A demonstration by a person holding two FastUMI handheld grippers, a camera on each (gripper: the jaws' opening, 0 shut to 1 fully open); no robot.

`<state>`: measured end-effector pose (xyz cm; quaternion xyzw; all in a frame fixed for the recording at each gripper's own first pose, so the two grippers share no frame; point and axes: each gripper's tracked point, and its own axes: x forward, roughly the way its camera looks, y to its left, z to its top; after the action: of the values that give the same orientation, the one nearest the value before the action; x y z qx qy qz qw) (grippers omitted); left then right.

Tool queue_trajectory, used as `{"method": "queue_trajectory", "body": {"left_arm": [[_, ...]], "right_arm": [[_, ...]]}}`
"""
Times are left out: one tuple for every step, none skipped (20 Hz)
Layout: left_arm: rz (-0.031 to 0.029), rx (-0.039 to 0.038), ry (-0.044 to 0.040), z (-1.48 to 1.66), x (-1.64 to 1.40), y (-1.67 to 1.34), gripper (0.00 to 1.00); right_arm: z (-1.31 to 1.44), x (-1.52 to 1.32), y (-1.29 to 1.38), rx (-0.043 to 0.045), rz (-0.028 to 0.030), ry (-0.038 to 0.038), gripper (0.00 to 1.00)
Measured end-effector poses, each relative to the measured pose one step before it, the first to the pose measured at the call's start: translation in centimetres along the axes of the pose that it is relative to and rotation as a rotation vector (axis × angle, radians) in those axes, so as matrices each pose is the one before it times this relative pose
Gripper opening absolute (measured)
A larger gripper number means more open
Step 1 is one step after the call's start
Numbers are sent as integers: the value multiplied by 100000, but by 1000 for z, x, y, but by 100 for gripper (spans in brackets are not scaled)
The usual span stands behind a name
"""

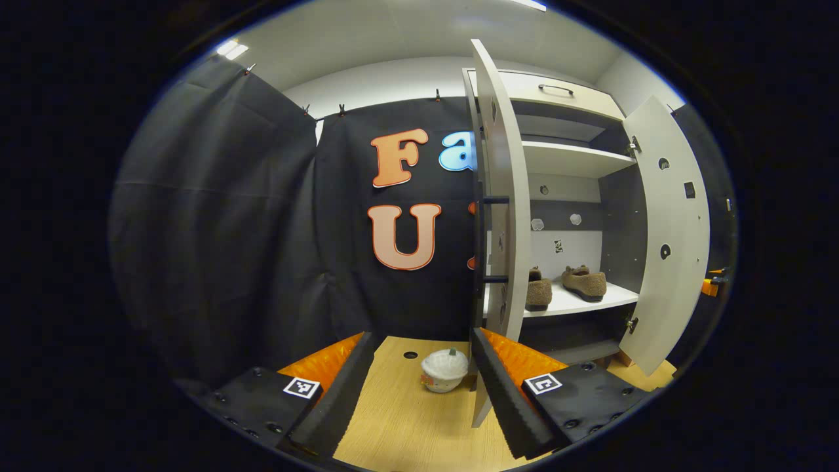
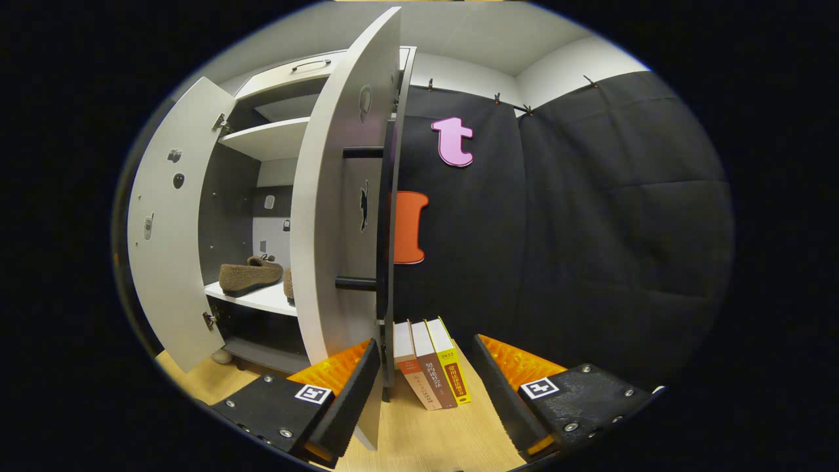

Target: Grab one shoe with the right hand and put it into the shoe cabinet, grab the other shoe with the left hand and put it into the shoe cabinet; then close the right door with the right hand and the left door with the left hand.

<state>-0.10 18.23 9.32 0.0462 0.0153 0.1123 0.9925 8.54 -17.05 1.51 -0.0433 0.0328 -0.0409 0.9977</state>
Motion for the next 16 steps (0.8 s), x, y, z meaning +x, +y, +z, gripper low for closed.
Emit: {"method": "queue_trajectory", "body": {"left_arm": [[-125, -913, 1158, -550, 170, 58, 100], [-200, -889, 1114, -373, 268, -152, 100], [-136, -740, 974, -503, 187, -116, 100], [-669, -445, 766, -274, 253, -222, 98], [-1152, 195, 972, -354, 296, -444, 95], [-244, 568, 392, -169, 181, -202, 98], [122, 668, 130, -61, 160, 14, 95], [142, 437, 87, -89, 191, -122, 95], [91, 182, -92, -56, 244, -182, 95], [564, -167, -180, -19, 271, 106, 95], [805, -708, -231, -56, 67, 223, 95], [35, -937, 200, -203, 216, -25, 98], [-226, -691, 489, -263, 292, -100, 100], [-188, -212, 360, -121, 287, -13, 95], [56, 222, 266, -45, 143, 4, 98], [206, 335, 143, -42, 239, 27, 96]], "right_arm": [[-41, 107, 561, 890, 1428, 116, 89], [-25, 128, 746, 1161, 1862, 26, 89], [-94, 106, 847, 1168, 2334, 184, 89], [-31, 300, 916, 1058, 2632, 161, 89], [-35, 195, 885, 685, 2632, 86, 89], [-29, 248, 975, 384, 2445, -157, 89], [-21, 306, 878, 473, 2120, -61, 89], [-48, 300, 796, 818, 1805, -29, 89], [-104, 334, 753, 1049, 1495, -44, 89], [-41, 441, 667, 1211, 1234, -422, 89], [-90, 254, 555, 1214, 1183, -594, 89], [-124, 290, 562, 1173, 1122, -226, 89], [-242, 244, 453, 1085, 1231, 300, 89], [-144, 321, 560, 819, 1255, -49, 89], [-79, 319, 519, 540, 1058, -16, 89], [-16, 85, -103, 402, 973, -157, 89]]}}
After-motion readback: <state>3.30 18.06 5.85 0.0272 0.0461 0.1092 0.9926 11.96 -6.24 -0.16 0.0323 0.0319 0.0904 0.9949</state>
